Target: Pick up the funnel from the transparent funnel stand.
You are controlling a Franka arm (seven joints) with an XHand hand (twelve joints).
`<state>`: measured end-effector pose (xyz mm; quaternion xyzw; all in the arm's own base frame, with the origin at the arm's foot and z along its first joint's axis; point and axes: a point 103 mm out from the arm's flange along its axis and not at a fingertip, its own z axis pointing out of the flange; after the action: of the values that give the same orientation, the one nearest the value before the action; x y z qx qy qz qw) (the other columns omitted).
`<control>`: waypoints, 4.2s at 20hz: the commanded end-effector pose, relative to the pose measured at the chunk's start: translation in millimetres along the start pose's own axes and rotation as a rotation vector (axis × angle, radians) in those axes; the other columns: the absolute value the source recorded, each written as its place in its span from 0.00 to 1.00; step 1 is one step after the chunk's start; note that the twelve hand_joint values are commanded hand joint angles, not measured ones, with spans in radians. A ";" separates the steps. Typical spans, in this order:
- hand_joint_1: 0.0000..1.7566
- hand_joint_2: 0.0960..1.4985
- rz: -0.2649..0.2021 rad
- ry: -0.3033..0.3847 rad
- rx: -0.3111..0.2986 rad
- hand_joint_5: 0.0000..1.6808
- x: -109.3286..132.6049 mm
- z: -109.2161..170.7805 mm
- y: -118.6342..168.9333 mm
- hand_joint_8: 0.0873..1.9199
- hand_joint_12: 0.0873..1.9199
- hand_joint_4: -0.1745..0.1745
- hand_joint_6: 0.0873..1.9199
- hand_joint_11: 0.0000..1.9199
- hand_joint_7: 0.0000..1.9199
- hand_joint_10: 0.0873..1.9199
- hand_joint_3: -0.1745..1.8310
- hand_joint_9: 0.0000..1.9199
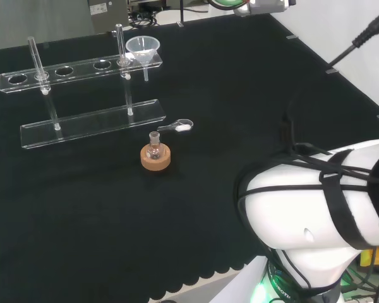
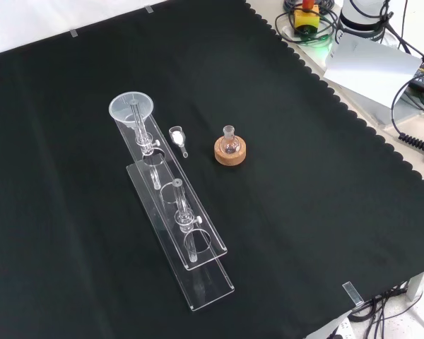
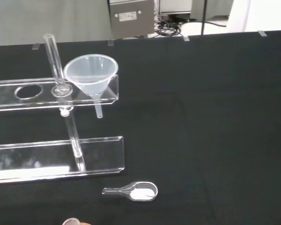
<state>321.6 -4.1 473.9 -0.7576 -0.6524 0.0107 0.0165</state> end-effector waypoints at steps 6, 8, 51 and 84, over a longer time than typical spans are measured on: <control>0.00 0.81 0.041 -0.046 0.029 0.14 -6.8 25.5 69.4 0.24 0.72 0.50 0.00 0.00 0.01 0.30 0.27 0.09; 0.00 0.81 0.022 -0.059 0.034 0.14 -4.8 30.8 86.3 0.24 0.72 0.50 0.00 0.00 0.01 0.30 0.27 0.09; 0.32 0.58 -0.203 -0.190 0.284 0.17 79.3 141.1 237.4 0.34 0.77 0.44 0.00 0.12 0.05 0.37 0.18 0.18; 0.41 0.46 -0.269 -0.268 0.498 0.04 101.7 175.6 254.1 0.13 0.79 0.60 0.00 0.16 0.00 0.45 0.23 0.00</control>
<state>579.6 62.4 293.3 -0.6300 -0.7288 0.2444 0.1104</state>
